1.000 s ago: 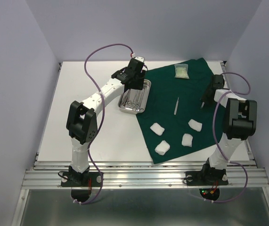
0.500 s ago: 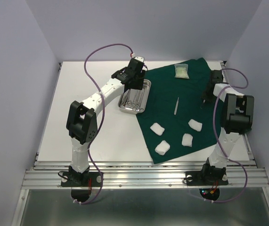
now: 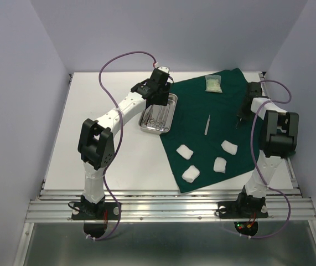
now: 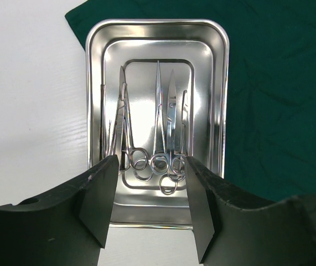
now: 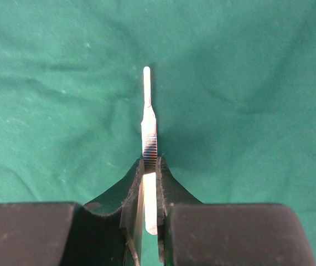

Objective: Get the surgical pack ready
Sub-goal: Pick up the medical item from the surgical kit, then place the medical item in the surgical kit.

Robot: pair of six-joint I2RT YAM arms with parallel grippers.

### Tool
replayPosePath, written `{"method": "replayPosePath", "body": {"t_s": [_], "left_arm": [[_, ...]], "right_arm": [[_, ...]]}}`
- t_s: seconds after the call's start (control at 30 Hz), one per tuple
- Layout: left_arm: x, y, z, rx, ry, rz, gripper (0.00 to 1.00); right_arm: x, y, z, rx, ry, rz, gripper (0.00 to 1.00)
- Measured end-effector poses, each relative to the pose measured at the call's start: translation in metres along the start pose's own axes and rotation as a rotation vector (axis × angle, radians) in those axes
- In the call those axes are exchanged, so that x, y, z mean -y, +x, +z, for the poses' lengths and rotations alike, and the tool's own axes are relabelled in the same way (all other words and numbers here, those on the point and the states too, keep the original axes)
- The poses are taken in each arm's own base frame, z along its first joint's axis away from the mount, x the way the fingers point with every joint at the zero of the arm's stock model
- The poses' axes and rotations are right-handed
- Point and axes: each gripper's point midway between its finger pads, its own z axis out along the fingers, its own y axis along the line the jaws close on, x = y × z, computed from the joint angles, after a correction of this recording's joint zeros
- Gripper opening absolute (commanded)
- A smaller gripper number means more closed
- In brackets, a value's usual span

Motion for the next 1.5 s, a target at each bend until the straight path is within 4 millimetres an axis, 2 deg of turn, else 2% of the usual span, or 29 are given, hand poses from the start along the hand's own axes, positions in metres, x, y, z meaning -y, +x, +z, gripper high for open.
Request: {"method": "replayPosePath", "body": {"t_s": [0.17, 0.43, 0.63, 0.7, 0.8, 0.9, 0.97, 1.0, 1.07, 1.13, 1.23, 1.27, 1.33, 1.43, 1.5], "left_arm": [[0.000, 0.000, 0.000, 0.000, 0.000, 0.000, 0.62], [0.000, 0.001, 0.000, -0.005, -0.001, 0.002, 0.62], [0.000, 0.002, 0.000, -0.007, -0.001, 0.002, 0.62], [0.000, 0.002, 0.000, -0.007, -0.001, 0.002, 0.62], [0.000, 0.002, 0.000, -0.007, 0.000, 0.001, 0.62], [0.000, 0.002, 0.000, -0.008, 0.002, 0.001, 0.62], [0.000, 0.002, 0.000, -0.008, 0.002, 0.001, 0.62], [0.000, 0.002, 0.000, -0.008, 0.002, 0.002, 0.62], [0.001, 0.002, -0.001, -0.008, 0.002, 0.002, 0.62], [0.002, 0.003, -0.001, -0.009, 0.002, 0.004, 0.62], [0.002, 0.003, -0.001, -0.010, 0.001, 0.006, 0.62], [0.002, 0.004, -0.001, -0.012, 0.000, 0.006, 0.62], [0.001, 0.004, -0.001, -0.012, -0.003, 0.007, 0.62], [0.001, 0.004, -0.001, -0.013, -0.003, 0.006, 0.62], [0.001, 0.004, -0.001, -0.013, -0.003, 0.005, 0.62]], "right_arm": [[0.003, 0.003, -0.010, -0.013, 0.004, -0.003, 0.01], [0.000, -0.012, -0.033, 0.031, -0.026, 0.006, 0.01], [-0.013, -0.009, -0.055, 0.045, -0.090, 0.003, 0.01], [-0.023, -0.005, -0.063, 0.052, -0.114, -0.008, 0.01], [-0.057, 0.006, -0.080, 0.062, -0.174, -0.046, 0.01], [-0.106, 0.026, -0.095, 0.061, -0.265, -0.103, 0.01], [-0.128, 0.038, -0.101, 0.055, -0.304, -0.126, 0.01], [-0.144, 0.048, -0.104, 0.047, -0.331, -0.143, 0.02], [-0.164, 0.062, -0.104, 0.032, -0.358, -0.165, 0.02], [-0.185, 0.081, -0.096, -0.002, -0.373, -0.190, 0.07], [-0.201, 0.102, -0.083, -0.043, -0.375, -0.205, 0.21], [-0.205, 0.108, -0.079, -0.056, -0.374, -0.208, 0.32], [-0.210, 0.117, -0.074, -0.074, -0.373, -0.213, 0.42], [-0.218, 0.111, -0.079, -0.052, -0.385, -0.207, 0.43], [-0.217, 0.107, -0.080, -0.032, -0.373, -0.204, 0.48]]}}
